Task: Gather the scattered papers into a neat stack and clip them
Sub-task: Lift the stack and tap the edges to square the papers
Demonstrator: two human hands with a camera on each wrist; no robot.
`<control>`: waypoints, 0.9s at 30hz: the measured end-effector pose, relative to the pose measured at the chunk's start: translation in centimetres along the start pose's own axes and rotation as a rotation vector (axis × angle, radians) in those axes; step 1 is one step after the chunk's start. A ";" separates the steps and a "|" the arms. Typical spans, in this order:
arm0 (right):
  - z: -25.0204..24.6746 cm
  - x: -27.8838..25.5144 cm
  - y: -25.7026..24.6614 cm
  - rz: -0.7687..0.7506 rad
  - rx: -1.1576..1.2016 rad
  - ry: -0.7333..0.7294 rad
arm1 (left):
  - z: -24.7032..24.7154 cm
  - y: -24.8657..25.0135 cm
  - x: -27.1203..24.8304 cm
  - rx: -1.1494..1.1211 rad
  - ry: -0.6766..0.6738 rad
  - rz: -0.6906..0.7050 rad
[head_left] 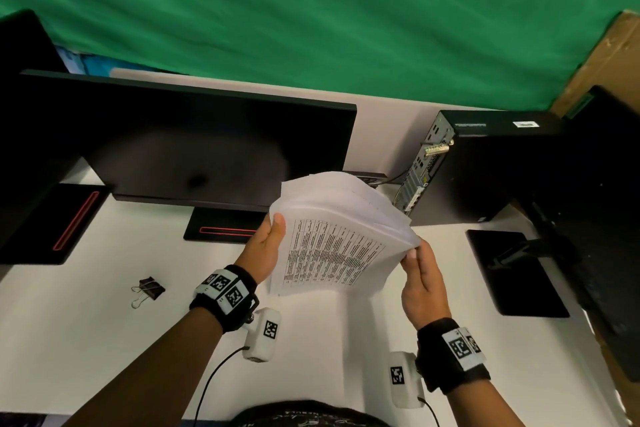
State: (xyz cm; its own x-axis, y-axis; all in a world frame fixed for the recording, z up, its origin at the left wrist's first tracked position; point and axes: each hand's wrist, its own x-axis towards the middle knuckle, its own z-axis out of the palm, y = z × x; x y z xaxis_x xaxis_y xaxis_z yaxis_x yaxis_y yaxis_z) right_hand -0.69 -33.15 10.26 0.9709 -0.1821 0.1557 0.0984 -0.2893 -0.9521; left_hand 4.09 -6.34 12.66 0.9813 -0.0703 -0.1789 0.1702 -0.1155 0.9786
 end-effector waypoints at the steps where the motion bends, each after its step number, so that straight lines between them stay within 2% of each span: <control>1: 0.2 -0.4 0.2 0.025 0.040 -0.001 | -0.2 -0.5 0.1 -0.003 -0.014 0.002; 3: 0.4 -1.1 0.9 0.089 0.083 -0.031 | -0.3 -1.5 0.1 -0.016 -0.033 -0.030; 6: 0.8 -1.1 1.5 0.146 -0.002 -0.109 | -0.1 -2.4 0.5 0.014 -0.001 -0.052; 10: 0.6 -0.1 1.4 0.142 0.004 -0.051 | -0.1 -2.7 1.5 -0.027 0.080 -0.036; 13: 1.1 -0.2 0.5 0.119 0.007 -0.069 | 0.3 -3.0 1.5 -0.025 0.093 -0.060; 17: 1.7 0.1 0.6 0.167 0.125 0.087 | 0.7 -2.5 1.5 0.087 0.110 -0.002; 19: 2.0 0.5 0.6 0.198 0.171 0.112 | 1.0 -2.0 1.4 0.078 0.133 0.012; 24: 2.9 0.7 -0.6 0.153 0.171 0.040 | 2.2 -0.9 0.9 -0.027 0.219 0.068; 27: 2.8 0.6 0.0 0.197 0.226 -0.003 | 1.7 -0.7 0.6 -0.108 0.202 0.089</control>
State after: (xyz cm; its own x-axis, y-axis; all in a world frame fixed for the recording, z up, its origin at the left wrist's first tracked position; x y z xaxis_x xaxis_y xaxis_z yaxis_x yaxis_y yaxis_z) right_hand 0.53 -30.66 9.65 0.9767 -0.2110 -0.0385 -0.0463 -0.0323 -0.9984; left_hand 4.37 -7.99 11.74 0.9890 0.1255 -0.0784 0.0803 -0.0100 0.9967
